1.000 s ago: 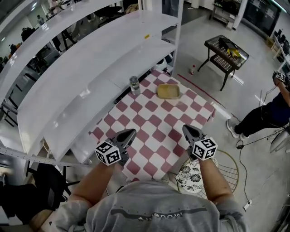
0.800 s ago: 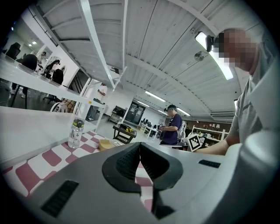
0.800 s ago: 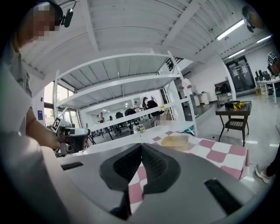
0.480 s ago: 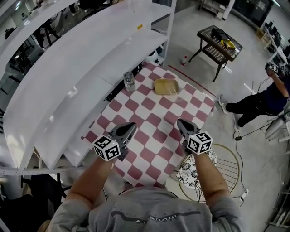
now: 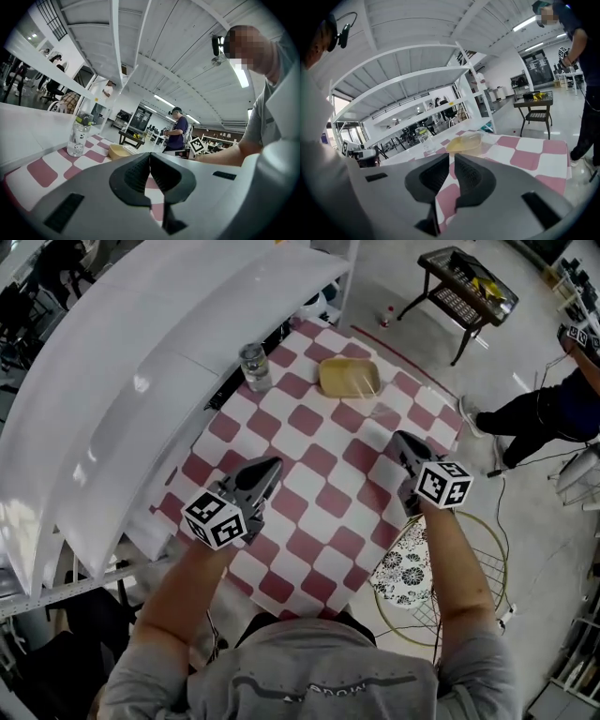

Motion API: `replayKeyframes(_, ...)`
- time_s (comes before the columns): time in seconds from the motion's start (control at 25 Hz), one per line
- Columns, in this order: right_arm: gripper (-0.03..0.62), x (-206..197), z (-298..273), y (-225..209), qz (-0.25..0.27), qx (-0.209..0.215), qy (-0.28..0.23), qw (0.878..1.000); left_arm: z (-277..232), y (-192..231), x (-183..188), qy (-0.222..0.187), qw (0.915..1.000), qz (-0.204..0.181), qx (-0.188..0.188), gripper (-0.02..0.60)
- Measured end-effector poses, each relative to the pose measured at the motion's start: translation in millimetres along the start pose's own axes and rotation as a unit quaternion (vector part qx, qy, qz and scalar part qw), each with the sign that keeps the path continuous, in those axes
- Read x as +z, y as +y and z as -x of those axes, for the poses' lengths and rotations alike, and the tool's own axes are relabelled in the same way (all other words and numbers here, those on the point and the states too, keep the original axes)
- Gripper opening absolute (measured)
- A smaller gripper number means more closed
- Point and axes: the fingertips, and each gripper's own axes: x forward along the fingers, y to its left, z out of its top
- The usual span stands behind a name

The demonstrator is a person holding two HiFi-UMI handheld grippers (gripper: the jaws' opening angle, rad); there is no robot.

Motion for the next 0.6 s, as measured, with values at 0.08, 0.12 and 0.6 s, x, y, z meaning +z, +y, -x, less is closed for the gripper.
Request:
replayKeyframes(0.08, 0.058, 5.2, -9.1, -16.3, -0.004, -0.004, 0.001, 1.0, -12.6, 10.7, -1.2, 0.001, 1.0, -0.005, -0.002, 0.015)
replayKeyframes(0.12, 0.07, 7.2, -14.4, -24.6, -0.006, -0.005, 0.002, 1.0, -19.6, 16.3, -1.8, 0.001, 1.0, -0.008, -0.004, 0.015)
replayKeyframes(0.6, 0.172, 1.1, -58.2, -96.5, -0.198, 0.006, 0.009, 0.98, -87.9, 42.3, -20.1, 0.007, 0.9989, -0.006, -0.045, 0.015)
